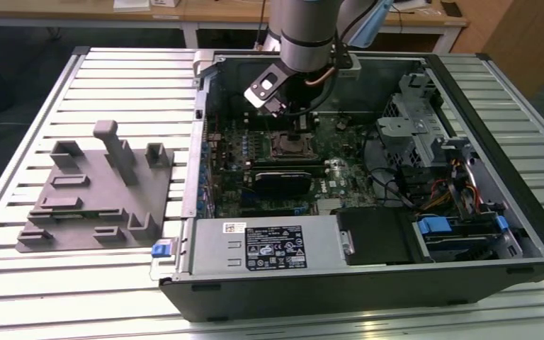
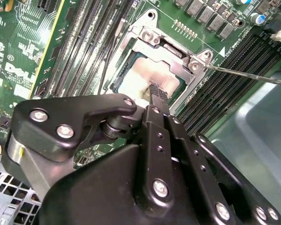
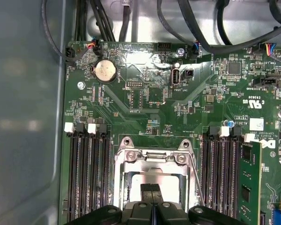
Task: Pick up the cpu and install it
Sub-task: 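Install the first cpu locking lever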
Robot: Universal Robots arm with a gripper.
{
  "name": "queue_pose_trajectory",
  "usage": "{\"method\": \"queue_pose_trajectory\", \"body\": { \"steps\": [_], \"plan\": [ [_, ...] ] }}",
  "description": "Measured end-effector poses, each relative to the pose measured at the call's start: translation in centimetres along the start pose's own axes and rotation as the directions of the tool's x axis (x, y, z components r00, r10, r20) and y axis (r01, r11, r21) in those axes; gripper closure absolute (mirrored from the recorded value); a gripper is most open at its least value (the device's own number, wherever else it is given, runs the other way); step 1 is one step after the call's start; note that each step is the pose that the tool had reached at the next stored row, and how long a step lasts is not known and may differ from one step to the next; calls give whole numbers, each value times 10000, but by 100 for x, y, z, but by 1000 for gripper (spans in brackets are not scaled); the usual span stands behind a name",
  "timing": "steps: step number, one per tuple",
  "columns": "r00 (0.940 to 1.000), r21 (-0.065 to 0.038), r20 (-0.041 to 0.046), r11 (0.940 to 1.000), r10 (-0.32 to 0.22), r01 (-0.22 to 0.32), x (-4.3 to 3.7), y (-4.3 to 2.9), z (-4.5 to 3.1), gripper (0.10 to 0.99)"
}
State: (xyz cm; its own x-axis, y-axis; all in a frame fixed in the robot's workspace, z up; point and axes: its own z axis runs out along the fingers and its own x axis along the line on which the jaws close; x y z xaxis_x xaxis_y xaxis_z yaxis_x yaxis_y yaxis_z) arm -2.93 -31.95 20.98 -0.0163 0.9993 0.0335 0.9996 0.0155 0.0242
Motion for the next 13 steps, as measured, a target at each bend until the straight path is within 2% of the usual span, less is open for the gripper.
{"method": "queue_pose_trajectory", "body": {
  "steps": [13],
  "plan": [
    [10000, 0, -8, 10000, 0, 0, 2, 2, -78, 980]
  ]
}}
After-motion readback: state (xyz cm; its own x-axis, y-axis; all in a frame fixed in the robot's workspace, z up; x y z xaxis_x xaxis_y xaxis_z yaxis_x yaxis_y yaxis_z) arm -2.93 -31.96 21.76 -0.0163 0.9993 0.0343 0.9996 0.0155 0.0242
